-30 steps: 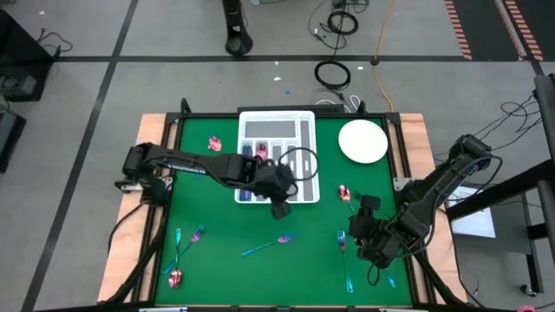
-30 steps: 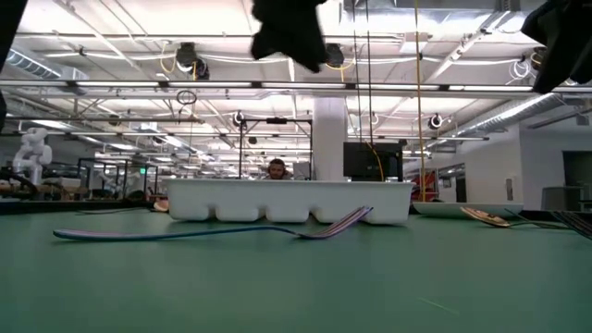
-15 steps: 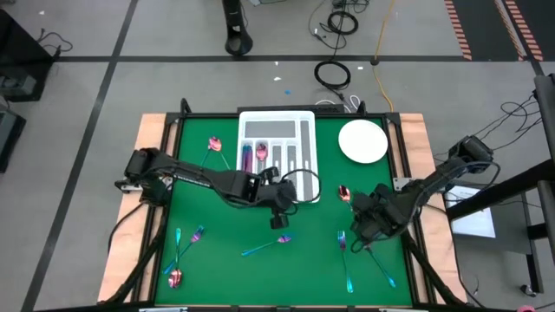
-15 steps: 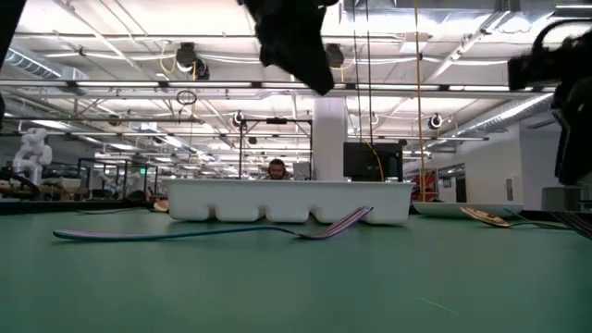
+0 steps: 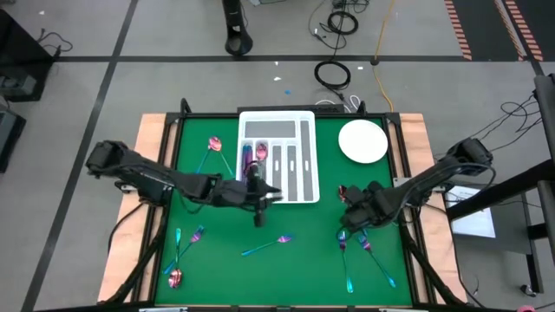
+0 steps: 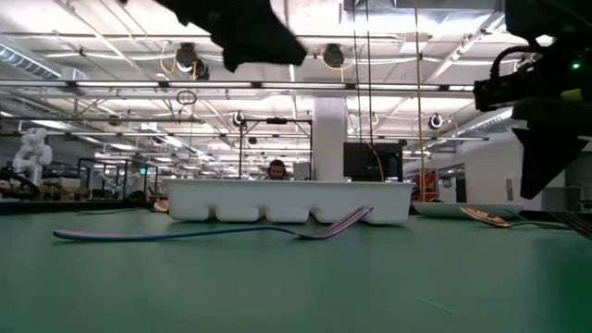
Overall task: Sort silverware
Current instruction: Put the blue spoon into the silverware tray
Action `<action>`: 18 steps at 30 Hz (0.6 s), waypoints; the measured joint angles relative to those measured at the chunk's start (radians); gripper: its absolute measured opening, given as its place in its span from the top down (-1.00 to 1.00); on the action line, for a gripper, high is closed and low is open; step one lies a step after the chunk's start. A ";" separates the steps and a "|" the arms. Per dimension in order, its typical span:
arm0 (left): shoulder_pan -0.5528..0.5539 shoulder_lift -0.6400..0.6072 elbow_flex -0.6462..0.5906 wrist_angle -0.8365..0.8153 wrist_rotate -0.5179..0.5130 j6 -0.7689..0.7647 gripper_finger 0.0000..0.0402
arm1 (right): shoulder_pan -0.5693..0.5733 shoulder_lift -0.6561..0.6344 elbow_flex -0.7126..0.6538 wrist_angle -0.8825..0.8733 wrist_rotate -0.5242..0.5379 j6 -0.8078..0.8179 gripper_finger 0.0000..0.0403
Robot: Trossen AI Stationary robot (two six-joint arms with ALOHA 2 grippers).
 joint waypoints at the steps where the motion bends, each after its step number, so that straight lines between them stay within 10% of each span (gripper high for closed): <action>1: -0.006 0.010 -0.040 0.140 0.028 0.046 0.51 | 0.000 0.007 0.000 0.009 -0.003 0.013 0.04; 7: -0.008 0.123 -0.179 0.779 0.217 0.245 0.51 | -0.006 0.057 0.000 0.051 -0.022 0.041 0.04; 18: 0.004 0.092 -0.183 0.731 0.258 0.216 0.51 | -0.004 0.157 0.000 0.066 -0.071 0.078 0.04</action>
